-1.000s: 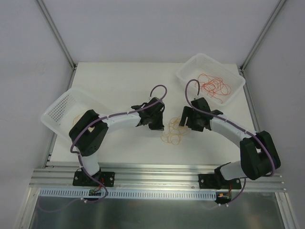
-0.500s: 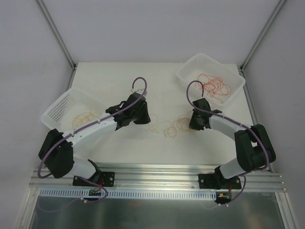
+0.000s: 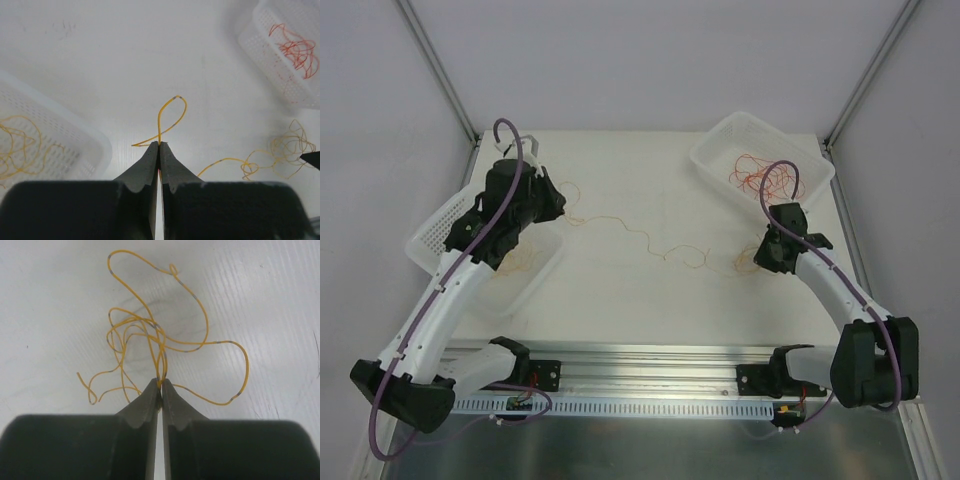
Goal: Untangle the cables
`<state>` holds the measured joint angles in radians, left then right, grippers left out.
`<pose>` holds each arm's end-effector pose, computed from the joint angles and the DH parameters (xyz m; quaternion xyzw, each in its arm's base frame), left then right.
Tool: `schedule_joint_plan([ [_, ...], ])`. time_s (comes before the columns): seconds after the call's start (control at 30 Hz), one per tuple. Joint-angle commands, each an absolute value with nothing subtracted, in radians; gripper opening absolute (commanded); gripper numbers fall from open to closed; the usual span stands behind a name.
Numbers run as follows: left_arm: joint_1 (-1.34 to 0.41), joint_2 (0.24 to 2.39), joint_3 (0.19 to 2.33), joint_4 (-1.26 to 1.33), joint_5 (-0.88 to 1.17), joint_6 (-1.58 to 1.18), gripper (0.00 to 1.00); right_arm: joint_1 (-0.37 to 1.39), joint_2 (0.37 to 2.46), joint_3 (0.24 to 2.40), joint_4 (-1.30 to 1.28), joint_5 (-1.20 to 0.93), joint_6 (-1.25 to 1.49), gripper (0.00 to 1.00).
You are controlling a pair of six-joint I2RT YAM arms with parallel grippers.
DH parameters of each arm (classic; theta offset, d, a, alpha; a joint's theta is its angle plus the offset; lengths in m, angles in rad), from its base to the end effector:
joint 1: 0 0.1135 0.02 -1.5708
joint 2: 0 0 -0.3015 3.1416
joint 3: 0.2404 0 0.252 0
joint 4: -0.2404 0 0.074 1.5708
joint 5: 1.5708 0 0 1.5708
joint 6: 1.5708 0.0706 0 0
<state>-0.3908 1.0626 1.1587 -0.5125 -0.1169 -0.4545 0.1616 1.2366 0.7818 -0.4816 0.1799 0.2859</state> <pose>0.2278 -0.0849 0.4018 -0.0585 0.8351 -0.1788 0.5169 0.2511 0.0281 0.2292 0.0867 0.9427 -0.0143 0.3218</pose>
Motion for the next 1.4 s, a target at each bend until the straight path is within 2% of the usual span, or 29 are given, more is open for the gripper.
schedule_joint_plan([
  [0.0, -0.367, 1.032, 1.306, -0.581, -0.106, -0.371, 0.0, 0.156, 1.203, 0.833, -0.568, 0.156, 0.259, 0.08],
  [0.13, -0.302, 1.023, 1.417, -0.638, -0.066, -0.327, 0.0, 0.124, 1.207, 0.818, -0.584, 0.153, 0.25, 0.05],
  [0.27, -0.244, 1.028, 1.489, -0.712, -0.237, -0.233, 0.0, 0.051, 1.177, 0.776, -0.595, 0.117, 0.25, 0.01],
  [0.37, -0.198, 1.037, 1.529, -0.744, -0.291, -0.195, 0.0, -0.03, 1.181, 0.778, -0.629, 0.039, 0.249, 0.0],
  [0.63, -0.169, 1.094, 1.669, -0.756, -0.252, -0.195, 0.0, -0.055, 1.124, 0.827, -0.653, -0.081, 0.227, 0.01],
  [0.83, -0.155, 1.13, 1.658, -0.756, -0.248, -0.202, 0.0, -0.022, 1.08, 0.854, -0.667, -0.118, 0.195, 0.01],
  [1.03, -0.081, 1.163, 1.56, -0.726, -0.325, -0.196, 0.0, 0.041, 1.02, 0.851, -0.629, -0.156, 0.195, 0.01],
  [1.37, 0.003, 1.164, 1.447, -0.681, -0.281, -0.198, 0.0, 0.127, 1.028, 0.887, -0.624, -0.158, 0.184, 0.01],
])
